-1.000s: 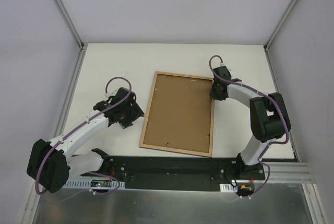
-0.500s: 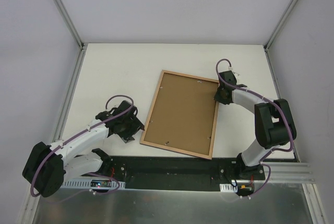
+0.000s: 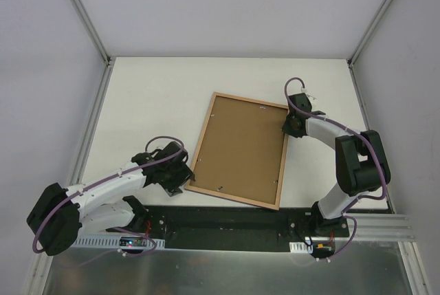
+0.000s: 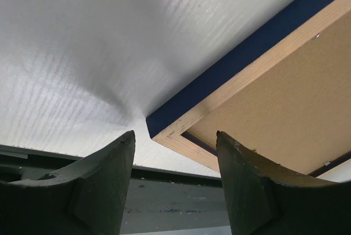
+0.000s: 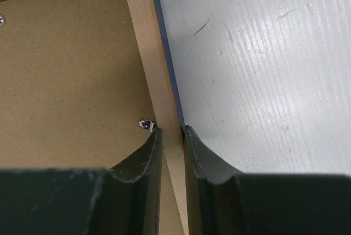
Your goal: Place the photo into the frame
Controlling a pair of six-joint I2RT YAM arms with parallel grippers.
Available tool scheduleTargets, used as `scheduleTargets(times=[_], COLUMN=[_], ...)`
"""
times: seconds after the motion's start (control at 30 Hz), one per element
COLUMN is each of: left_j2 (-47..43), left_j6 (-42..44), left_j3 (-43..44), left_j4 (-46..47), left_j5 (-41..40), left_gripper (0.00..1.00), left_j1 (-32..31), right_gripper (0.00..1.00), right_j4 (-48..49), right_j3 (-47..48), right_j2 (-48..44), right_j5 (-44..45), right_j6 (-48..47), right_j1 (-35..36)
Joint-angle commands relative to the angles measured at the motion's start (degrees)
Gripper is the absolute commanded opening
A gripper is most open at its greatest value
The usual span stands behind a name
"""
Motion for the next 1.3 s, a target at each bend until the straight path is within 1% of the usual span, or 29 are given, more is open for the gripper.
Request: scheduleTargets(times=[0.0, 0.1, 0.2, 0.23, 0.27, 0.3, 0.37, 0.4, 0.43, 0.47, 0.5, 0.57, 0.63, 0.7, 0.77, 0.83, 0.93, 1.03, 1.13, 1.17, 1.27], left_j2=[1.83, 4.21, 6.4, 7.28, 7.72, 8.34, 9.3, 9.83, 10.62, 11.41, 12.29, 14.48, 16.16, 16.95, 17.04, 17.13, 17.48, 18.36, 21.43, 23.44, 24.87], left_j6=[-5.91, -6.27, -5.22, -4.78, -4.43, -3.9, -2.67, -1.88, -0.14, 2.32, 4.95, 9.7, 14.01, 18.67, 23.24, 28.5, 33.88, 38.98, 41.8, 41.98, 37.78], left_j3=[-0.04, 1.02, 2.25, 2.6, 3.04, 3.48, 4.53, 4.89, 5.5, 6.2, 7.16, 8.49, 9.11, 8.5, 7.53, 6.83, 5.86, 4.98, 8.04, 9.44, 11.22], left_j4=[-2.05, -1.96, -1.96, -1.96, -1.96, -2.05, -1.96, -1.87, -1.87, -1.79, -1.78, -1.44, -0.3, 3.47, 8.22, 12.86, 18.06, 24.48, 25.55, 24.42, 22.56], left_j5=[-0.32, -1.29, -3.48, -4.19, -4.89, -5.59, -6.91, -7.35, -7.88, -8.32, -9.11, -9.99, -10.78, -10.96, -9.12, -8.94, -8.77, -2.2, 3.69, 4.85, 7.05], left_gripper=[0.59, 0.57, 0.49, 0.45, 0.42, 0.4, 0.36, 0.34, 0.29, 0.24, 0.21, 0.16, 0.12, 0.1, 0.07, 0.07, 0.08, 0.09, 0.12, 0.14, 0.32], left_j1=[-2.6, -3.31, -3.31, -3.23, -3.23, -3.14, -2.53, -2.17, -1.39, -0.51, 0.54, 3.44, 7.13, 11.08, 14.86, 17.5, 22.07, 26.64, 29.99, 30.78, 32.11], right_gripper=[0.01, 0.01, 0.01, 0.01, 0.03, 0.08, 0.23, 0.32, 0.41, 0.47, 0.52, 0.56, 0.57, 0.58, 0.59, 0.6, 0.61, 0.61, 0.61, 0.61, 0.62], right_j4=[-1.87, -1.78, -1.78, -1.87, -1.87, -2.05, -2.05, -2.13, -2.05, -2.05, -2.31, -3.1, -4.24, -5.12, -5.91, -6.96, -7.67, -8.11, -7.76, -7.76, -7.41], right_j3=[-0.37, -0.37, -0.46, -0.46, -0.54, -0.63, -0.81, -1.16, -1.42, -1.6, -1.69, -1.42, -0.64, -0.11, 0.42, 1.03, 1.57, 1.48, 0.43, -0.01, -1.5], right_j2=[0.42, 0.42, 0.07, -0.1, -0.19, -0.37, -1.07, -1.77, -2.73, -3.79, -4.58, -6.25, -7.74, -9.15, -10.38, -11.35, -12.14, -12.59, -13.46, -13.73, -14.6], right_j5=[0.39, 0.12, -0.49, -0.67, -0.84, -0.93, -1.63, -1.9, -2.33, -2.42, -2.6, -3.13, -3.48, -3.57, -3.39, -3.22, -3.83, -4.44, -4.89, -5.23, -5.41], right_j6=[1.76, 1.76, 1.41, 0.98, 0.8, 0.36, -0.43, -0.87, -1.57, -2.1, -2.54, -3.5, -4.03, -4.39, -5.26, -6.14, -7.2, -7.9, -8.08, -8.25, -8.52], right_j1=[-0.48, -0.39, -0.39, -0.39, -0.48, -0.48, -0.48, -0.39, -0.39, -0.39, -0.48, -0.39, -0.39, -0.39, -0.39, -0.39, -0.39, -0.48, -0.39, -0.39, -0.39])
